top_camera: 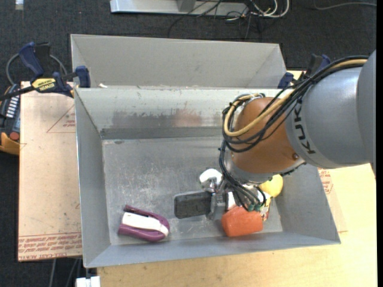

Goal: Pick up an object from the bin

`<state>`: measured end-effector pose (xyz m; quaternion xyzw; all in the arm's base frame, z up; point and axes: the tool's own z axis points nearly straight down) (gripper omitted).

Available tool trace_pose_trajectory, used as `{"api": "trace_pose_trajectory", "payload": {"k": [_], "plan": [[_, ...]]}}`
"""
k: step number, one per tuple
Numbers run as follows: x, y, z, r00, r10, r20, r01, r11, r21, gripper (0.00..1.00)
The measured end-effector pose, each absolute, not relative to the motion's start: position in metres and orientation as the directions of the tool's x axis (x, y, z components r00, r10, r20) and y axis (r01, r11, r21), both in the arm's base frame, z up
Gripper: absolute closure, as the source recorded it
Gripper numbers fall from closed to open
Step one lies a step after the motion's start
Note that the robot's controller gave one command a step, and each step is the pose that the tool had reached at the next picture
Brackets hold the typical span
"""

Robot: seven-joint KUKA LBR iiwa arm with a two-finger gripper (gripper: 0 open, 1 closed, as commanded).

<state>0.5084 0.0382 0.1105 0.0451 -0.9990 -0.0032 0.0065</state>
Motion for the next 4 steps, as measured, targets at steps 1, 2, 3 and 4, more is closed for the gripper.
{"api": "trace_pose_trajectory", "payload": {"k": [1, 2, 3, 4], "plan": [[0.507, 0.038, 0.122, -0.996, -0.090, 0.020, -0.090, 0.996, 0.007, 1.00], [0.506, 0.038, 0.145, -0.996, -0.090, 0.020, -0.090, 0.996, 0.007, 1.00], [0.508, 0.038, 0.172, -0.996, -0.090, 0.015, -0.090, 0.996, 0.007, 1.00], [0.509, 0.039, 0.193, -0.996, -0.090, 0.010, -0.090, 0.996, 0.007, 1.00]]}}
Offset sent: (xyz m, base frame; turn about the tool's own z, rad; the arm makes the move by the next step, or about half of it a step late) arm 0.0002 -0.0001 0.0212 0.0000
